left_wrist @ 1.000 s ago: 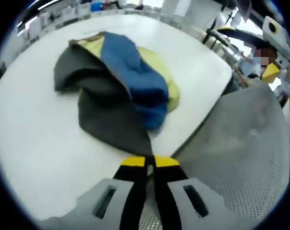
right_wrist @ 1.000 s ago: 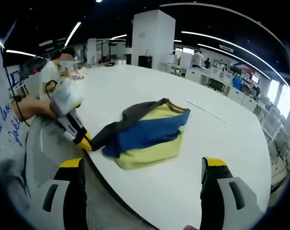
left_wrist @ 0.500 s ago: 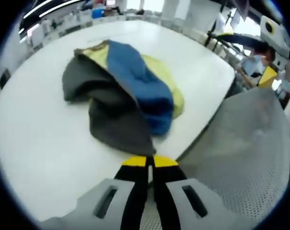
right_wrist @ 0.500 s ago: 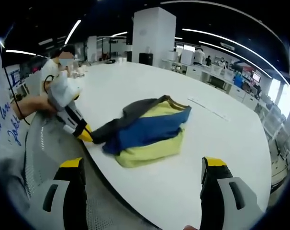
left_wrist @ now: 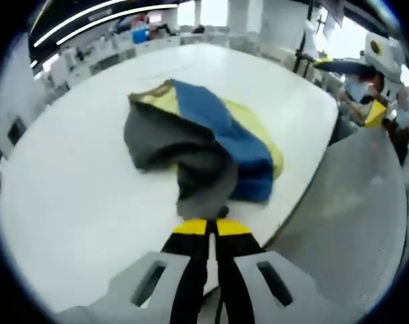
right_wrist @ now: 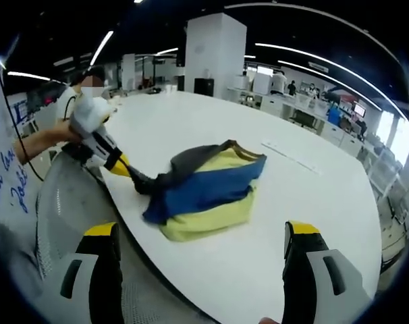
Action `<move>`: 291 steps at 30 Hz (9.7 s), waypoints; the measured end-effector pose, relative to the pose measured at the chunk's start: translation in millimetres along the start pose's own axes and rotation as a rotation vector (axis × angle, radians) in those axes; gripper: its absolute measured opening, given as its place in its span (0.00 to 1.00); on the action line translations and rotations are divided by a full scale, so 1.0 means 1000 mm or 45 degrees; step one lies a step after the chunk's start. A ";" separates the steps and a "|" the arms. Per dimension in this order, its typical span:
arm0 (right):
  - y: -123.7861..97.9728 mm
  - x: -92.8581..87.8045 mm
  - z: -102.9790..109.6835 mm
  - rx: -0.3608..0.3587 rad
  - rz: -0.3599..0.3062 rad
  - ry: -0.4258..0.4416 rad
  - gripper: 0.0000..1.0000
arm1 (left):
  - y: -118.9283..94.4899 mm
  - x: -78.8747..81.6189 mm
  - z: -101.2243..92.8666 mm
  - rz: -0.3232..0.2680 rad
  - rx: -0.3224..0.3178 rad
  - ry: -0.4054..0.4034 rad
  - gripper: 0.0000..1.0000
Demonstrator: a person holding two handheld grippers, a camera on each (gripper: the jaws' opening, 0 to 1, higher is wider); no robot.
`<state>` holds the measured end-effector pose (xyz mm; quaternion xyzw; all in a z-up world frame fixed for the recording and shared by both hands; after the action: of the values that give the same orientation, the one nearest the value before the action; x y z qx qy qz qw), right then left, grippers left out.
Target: Fold the garment on the visible template until the final outline fits inside the template.
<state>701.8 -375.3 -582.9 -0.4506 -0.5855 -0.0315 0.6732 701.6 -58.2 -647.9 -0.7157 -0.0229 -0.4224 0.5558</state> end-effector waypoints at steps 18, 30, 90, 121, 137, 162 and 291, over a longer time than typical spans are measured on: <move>-0.004 -0.005 -0.001 -0.040 -0.017 0.047 1.00 | -0.027 0.021 0.070 -0.008 0.224 0.137 0.00; -0.005 -0.006 0.000 -0.053 -0.007 0.053 1.00 | -0.035 0.026 0.095 -0.028 0.272 0.154 0.00; -0.010 -0.006 0.005 -0.101 0.040 0.042 1.00 | -0.070 -0.046 0.236 0.363 0.504 -0.058 0.00; -0.018 -0.009 0.021 -0.192 0.077 0.086 1.00 | -0.051 -0.062 0.291 0.603 0.489 -0.085 0.00; -0.014 -0.005 0.030 -0.223 0.113 0.114 1.00 | -0.027 -0.066 0.317 0.570 0.533 -0.057 0.00; -0.006 0.004 0.037 -0.217 0.097 0.127 1.00 | -0.033 -0.071 0.320 0.561 0.539 0.056 0.20; -0.014 -0.015 0.025 -0.153 0.029 0.095 1.00 | -0.057 -0.098 0.195 0.636 0.288 0.048 0.14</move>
<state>670.4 -374.9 -589.6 -0.4952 -0.5518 -0.0757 0.6667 723.0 165.6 -670.7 -0.6244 0.1175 -0.2804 0.7195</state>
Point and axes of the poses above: the point that each gripper's makers call its tool centre point, and the gripper's own axes: y roughly forward along the fingers, z roughly to its left, x roughly out of its top, the point moved 9 cm from there along -y, roughly backward along the fingers, and after that the axes turned 1 degree about z, right-handed, at the moved point
